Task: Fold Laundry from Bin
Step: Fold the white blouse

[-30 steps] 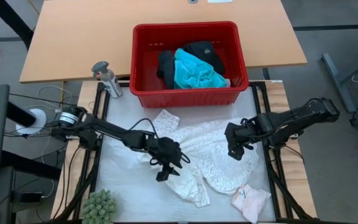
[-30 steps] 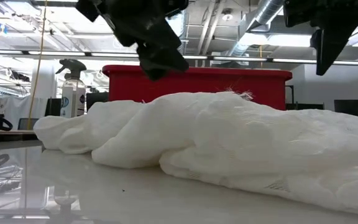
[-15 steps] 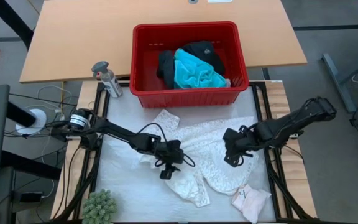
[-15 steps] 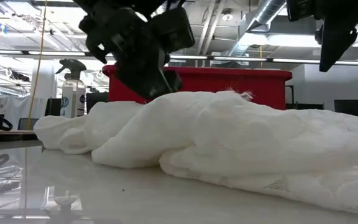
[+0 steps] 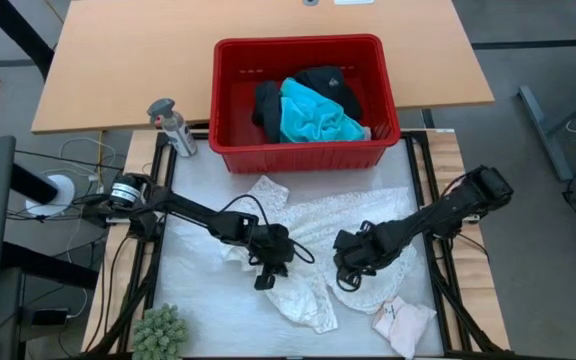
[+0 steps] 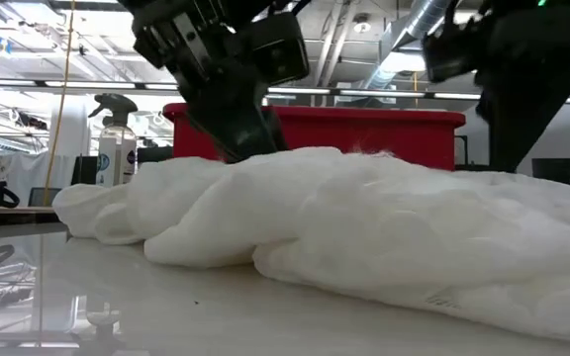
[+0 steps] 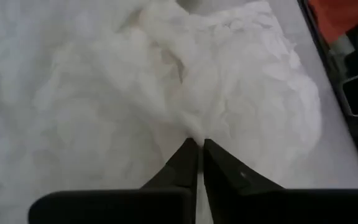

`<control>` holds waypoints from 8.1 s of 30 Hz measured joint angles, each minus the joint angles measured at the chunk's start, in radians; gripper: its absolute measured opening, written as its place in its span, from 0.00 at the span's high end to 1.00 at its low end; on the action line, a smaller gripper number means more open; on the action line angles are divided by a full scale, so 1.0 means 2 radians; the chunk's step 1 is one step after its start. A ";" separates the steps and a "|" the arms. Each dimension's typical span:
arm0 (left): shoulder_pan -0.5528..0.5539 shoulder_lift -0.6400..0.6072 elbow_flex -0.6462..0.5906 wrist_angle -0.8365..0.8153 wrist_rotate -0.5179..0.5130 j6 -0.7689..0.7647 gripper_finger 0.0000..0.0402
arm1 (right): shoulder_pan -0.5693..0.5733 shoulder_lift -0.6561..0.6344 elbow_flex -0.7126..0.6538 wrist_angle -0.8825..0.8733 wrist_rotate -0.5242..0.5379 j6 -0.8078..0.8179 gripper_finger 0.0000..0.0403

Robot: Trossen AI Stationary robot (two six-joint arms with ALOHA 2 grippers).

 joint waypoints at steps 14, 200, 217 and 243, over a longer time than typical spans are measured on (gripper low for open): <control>-0.110 -0.267 0.005 -0.257 -0.036 -0.038 1.00 | 0.004 0.068 0.000 0.069 -0.049 -0.011 0.50; 0.289 -0.486 -0.095 -0.307 -0.250 -0.149 1.00 | -0.561 0.069 -0.073 0.264 -0.143 -0.415 0.77; 0.262 -0.482 -0.001 -0.332 -0.281 -0.115 1.00 | -0.521 -0.162 -0.041 0.032 -0.035 -0.332 0.94; -0.112 -0.436 0.266 -0.419 -0.394 -0.224 1.00 | 0.117 -0.484 -0.013 -0.077 0.295 0.097 0.94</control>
